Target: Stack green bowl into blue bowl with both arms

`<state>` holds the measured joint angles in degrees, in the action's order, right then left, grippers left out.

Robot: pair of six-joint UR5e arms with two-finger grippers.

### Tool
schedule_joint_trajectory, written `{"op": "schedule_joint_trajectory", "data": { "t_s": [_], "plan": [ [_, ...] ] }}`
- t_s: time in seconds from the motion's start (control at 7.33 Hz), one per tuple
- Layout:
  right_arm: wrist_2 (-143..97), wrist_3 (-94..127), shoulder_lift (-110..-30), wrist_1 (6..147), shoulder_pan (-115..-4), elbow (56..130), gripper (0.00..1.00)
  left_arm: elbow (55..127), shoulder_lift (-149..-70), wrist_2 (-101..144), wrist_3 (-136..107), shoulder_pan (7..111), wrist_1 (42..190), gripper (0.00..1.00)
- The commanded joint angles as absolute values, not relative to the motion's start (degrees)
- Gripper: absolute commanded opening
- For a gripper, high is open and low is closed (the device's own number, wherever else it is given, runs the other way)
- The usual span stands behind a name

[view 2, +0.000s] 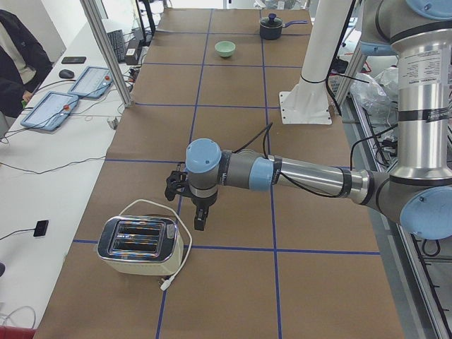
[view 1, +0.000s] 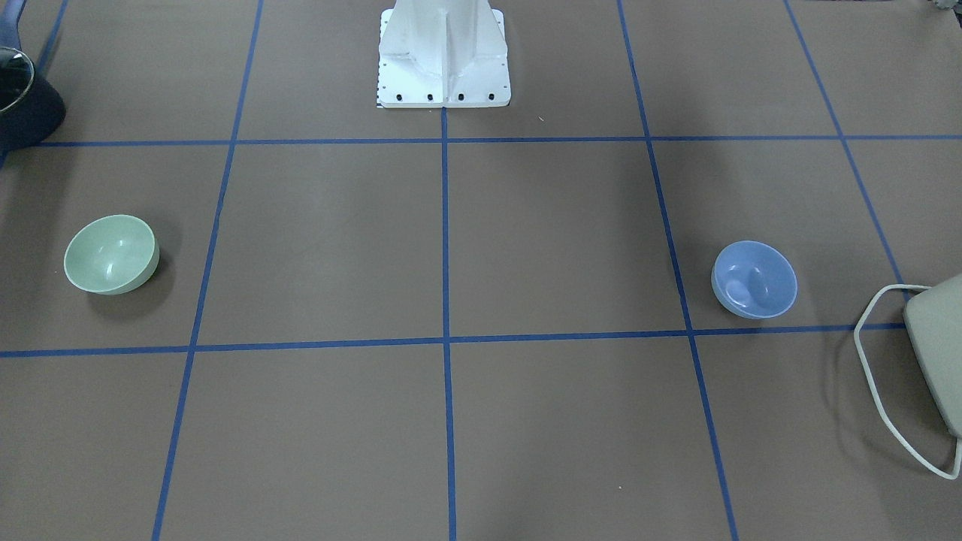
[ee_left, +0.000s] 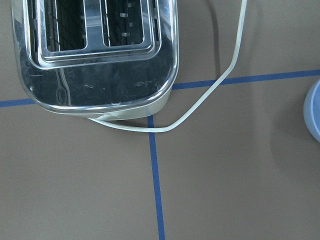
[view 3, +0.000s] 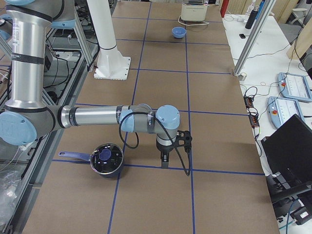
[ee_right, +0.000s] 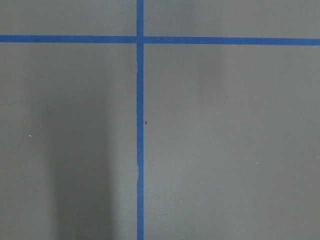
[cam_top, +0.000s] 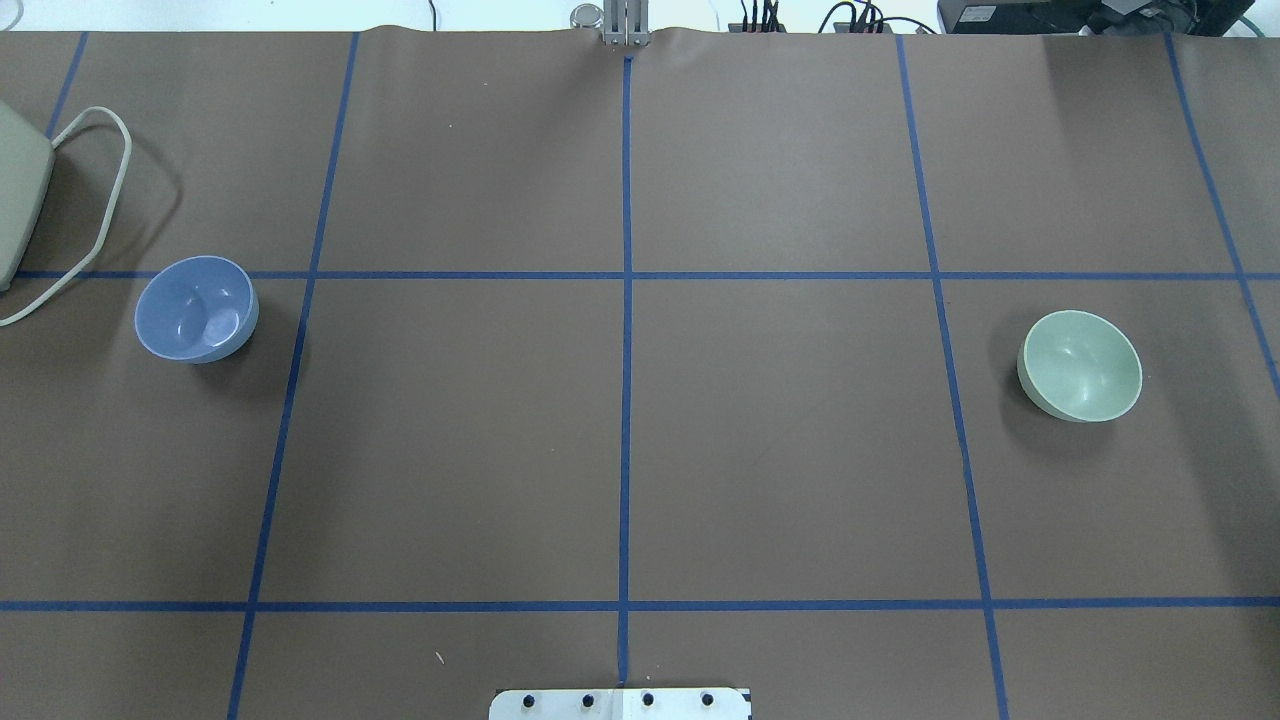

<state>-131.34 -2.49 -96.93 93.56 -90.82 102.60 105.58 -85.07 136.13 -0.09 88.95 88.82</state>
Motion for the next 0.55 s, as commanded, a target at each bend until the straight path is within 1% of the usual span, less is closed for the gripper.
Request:
{"op": "schedule_joint_trajectory", "data": {
  "t_s": [0.0,0.14,0.27,0.41],
  "plan": [
    [-131.3,-2.3,-95.5,87.5,-91.0,102.4,1.0,105.4,-88.8,136.1,-0.1,88.9,89.0,0.99],
    [-131.4,-2.3,-95.5,87.4,-91.0,102.6,1.0,105.3,-90.3,136.1,0.3,88.9,90.7,0.99],
    [-131.4,-2.4,-96.2,86.8,-91.0,102.7,1.0,104.5,-92.2,136.2,-0.3,88.9,97.0,0.99],
    [-131.6,-2.3,-96.8,82.1,-91.0,102.2,1.0,104.3,-92.5,136.3,0.1,88.9,98.2,0.99]
  ]
}}
